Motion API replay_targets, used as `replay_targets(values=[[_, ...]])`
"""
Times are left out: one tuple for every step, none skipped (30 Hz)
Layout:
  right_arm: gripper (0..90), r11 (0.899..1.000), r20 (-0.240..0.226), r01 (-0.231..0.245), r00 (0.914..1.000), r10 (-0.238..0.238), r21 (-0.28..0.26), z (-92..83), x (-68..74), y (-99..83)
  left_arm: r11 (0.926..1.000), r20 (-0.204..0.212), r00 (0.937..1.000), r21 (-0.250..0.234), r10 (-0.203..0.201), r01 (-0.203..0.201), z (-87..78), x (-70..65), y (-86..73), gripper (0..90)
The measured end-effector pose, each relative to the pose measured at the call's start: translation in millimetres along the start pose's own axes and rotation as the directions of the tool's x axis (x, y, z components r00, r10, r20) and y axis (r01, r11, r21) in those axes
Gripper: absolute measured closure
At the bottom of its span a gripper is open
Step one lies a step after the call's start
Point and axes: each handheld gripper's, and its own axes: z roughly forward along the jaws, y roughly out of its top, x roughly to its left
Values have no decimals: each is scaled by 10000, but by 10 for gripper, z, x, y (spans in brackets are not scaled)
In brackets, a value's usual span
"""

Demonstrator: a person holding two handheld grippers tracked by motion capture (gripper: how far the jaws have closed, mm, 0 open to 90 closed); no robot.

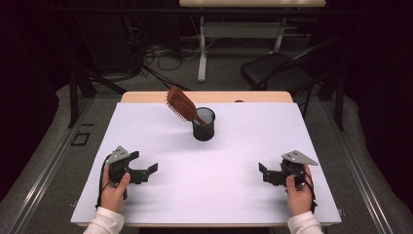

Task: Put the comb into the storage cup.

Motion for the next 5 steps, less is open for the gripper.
replay_targets(values=[[0, 10000, 0, 3, 10000, -3, -4, 0, 1, 0, 10000, -1, 10000, -2, -2, 2, -3, 1, 1, 11], [0, 10000, -2, -3, 10000, 3, 22, -4, 1, 0, 10000, 10, 10000, -6, -9, 9, -4, 1, 3, 11], [0, 10000, -8, -11, 10000, 11, 3, -3, 2, 0, 10000, 10, 10000, -18, -14, 14, -5, 1, 4, 11], [0, 10000, -7, -16, 10000, 16, 15, -4, 4, 0, 10000, 5, 10000, -23, -5, 5, -10, 2, 8, 11], [0, 10000, -20, -8, 10000, 8, 12, -6, 4, 0, 10000, -1, 10000, -34, -22, 22, -16, 3, 12, 10]])
